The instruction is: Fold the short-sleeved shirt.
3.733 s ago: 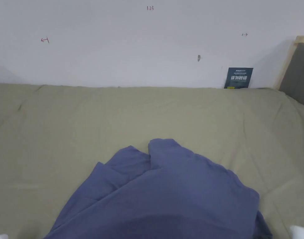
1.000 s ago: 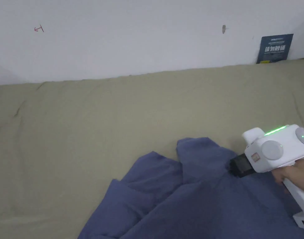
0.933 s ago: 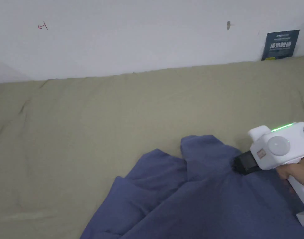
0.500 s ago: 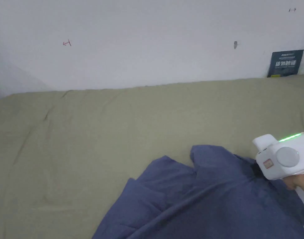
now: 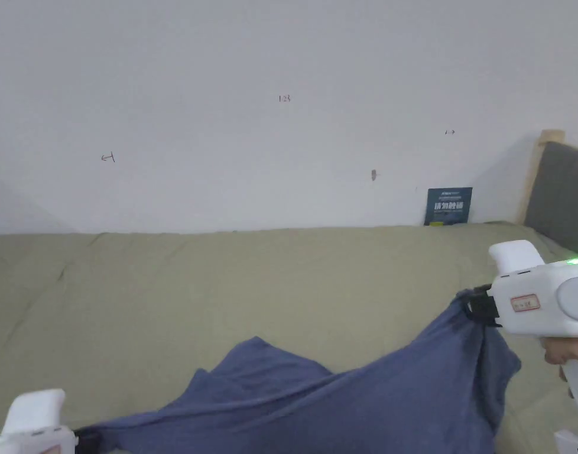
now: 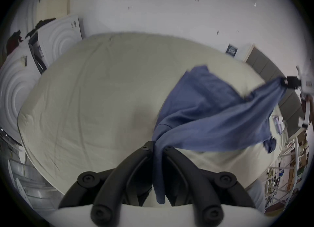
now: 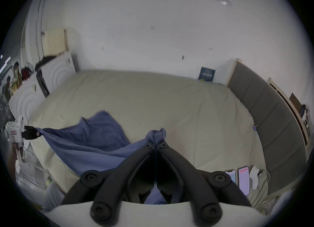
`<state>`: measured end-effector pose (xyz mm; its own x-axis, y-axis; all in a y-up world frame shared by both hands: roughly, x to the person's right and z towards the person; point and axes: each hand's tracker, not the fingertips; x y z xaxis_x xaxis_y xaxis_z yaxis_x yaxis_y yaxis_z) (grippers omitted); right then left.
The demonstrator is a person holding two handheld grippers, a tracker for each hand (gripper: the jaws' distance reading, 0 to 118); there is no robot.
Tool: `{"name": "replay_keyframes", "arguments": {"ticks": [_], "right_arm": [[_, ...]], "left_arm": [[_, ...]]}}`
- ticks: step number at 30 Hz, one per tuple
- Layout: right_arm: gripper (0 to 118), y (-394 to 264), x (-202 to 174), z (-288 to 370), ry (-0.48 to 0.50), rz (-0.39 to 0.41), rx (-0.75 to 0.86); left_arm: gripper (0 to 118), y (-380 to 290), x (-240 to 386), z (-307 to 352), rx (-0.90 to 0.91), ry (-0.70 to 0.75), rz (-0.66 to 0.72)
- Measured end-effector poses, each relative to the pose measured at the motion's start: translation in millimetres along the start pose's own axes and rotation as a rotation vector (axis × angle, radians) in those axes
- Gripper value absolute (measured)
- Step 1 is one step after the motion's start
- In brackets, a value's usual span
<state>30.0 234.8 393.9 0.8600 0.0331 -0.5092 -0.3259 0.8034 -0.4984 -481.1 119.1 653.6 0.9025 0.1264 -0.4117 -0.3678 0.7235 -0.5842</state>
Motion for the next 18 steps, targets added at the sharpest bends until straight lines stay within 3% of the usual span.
{"name": "replay_keyframes", "arguments": {"ticks": [8, 18], "right_arm": [[2, 32, 13, 107, -0.016, -0.045, 0.172], [1, 75, 14, 146, -0.012, -0.085, 0.281]], "left_arm": [[8, 101, 19, 99, 0.234, 0.025, -0.018], [8, 172, 26, 186, 0.355, 0.062, -0.041]]}}
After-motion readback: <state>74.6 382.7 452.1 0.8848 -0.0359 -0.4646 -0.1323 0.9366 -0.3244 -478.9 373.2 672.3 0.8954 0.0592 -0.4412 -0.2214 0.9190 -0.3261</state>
